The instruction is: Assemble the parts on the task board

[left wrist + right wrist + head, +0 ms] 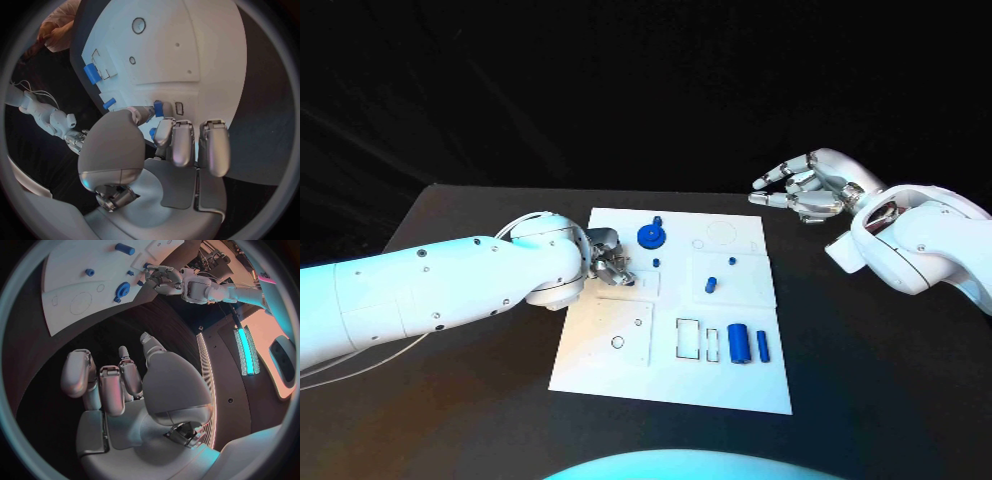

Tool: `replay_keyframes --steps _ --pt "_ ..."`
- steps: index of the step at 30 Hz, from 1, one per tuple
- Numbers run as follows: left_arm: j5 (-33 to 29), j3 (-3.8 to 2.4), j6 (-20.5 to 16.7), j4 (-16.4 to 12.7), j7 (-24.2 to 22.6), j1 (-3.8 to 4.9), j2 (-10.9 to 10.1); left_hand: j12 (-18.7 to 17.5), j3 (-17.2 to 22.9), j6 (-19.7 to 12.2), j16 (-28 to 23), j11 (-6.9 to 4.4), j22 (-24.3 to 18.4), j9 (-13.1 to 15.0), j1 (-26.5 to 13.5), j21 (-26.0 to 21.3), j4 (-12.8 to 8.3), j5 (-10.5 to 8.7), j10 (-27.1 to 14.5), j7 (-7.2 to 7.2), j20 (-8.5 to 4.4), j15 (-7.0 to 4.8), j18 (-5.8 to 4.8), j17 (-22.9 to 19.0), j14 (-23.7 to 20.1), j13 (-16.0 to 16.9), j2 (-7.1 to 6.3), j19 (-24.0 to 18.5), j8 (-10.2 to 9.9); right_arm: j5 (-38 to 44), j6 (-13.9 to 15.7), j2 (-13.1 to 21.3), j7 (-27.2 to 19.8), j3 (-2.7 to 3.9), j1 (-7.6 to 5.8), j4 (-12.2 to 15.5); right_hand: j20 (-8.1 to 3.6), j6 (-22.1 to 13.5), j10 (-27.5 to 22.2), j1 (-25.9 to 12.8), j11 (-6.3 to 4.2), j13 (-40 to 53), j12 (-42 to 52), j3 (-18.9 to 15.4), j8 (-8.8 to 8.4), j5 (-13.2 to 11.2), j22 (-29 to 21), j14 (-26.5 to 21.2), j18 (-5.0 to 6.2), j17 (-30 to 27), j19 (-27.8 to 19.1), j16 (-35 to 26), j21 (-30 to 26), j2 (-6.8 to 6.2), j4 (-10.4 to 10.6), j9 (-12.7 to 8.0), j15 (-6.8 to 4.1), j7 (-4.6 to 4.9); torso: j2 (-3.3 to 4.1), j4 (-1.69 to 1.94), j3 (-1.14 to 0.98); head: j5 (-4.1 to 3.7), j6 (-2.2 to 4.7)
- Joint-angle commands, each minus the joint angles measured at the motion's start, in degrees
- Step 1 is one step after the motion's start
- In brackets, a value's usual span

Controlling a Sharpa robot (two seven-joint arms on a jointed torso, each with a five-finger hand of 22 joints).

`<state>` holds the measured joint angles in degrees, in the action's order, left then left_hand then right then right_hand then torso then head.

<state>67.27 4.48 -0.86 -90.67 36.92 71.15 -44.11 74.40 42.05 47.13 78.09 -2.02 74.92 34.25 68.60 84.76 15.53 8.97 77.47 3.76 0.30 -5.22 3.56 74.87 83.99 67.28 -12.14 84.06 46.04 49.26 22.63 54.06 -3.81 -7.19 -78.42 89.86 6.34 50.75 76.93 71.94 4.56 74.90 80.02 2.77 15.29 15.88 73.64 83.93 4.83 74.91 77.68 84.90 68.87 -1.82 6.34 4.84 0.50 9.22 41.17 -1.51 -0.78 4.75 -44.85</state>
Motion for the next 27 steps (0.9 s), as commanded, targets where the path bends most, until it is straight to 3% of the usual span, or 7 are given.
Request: replay_keyframes --steps 1,27 --pt "-2.3 0.32 3.0 0.2 1.8 -0.38 0.4 0.2 9.3 2.0 -0.3 -0.21 3.7 0.2 -0.8 0.2 -9.0 0.11 0.4 -1.82 -0.33 -0.38 -1.19 0.1 2.3 -0.2 0.47 1.2 0.5 0.7 -0.4 0.1 0.3 0.03 0.01 0.1 -0.12 -0.3 -0.4 -0.4 -0.13 0.9 -0.2 0.0 0.20 0.2 0.0 4.0 0.37 6.8 -0.4 -0.2 -0.1 0.20 0.3 0.1 -0.40 -0.08 0.00 0.02 -0.02 0.03 -0.10" --pt "-4.1 0.20 2.5 1.6 3.4 -0.33 1.5 0.3 4.7 2.3 -0.3 -0.68 3.8 0.8 -5.3 0.2 -6.1 -0.11 0.5 -2.54 -0.65 -0.75 -1.20 0.2 2.4 -0.1 1.12 1.2 0.8 0.7 -0.3 0.2 0.4 0.04 0.00 0.4 -0.12 -0.3 -0.4 -0.4 -0.13 0.9 -0.2 0.0 0.20 0.2 0.0 4.0 0.37 6.8 -0.4 -0.2 -0.1 0.20 0.3 0.1 -0.40 -0.08 -0.04 -0.02 0.01 -0.15 0.13"
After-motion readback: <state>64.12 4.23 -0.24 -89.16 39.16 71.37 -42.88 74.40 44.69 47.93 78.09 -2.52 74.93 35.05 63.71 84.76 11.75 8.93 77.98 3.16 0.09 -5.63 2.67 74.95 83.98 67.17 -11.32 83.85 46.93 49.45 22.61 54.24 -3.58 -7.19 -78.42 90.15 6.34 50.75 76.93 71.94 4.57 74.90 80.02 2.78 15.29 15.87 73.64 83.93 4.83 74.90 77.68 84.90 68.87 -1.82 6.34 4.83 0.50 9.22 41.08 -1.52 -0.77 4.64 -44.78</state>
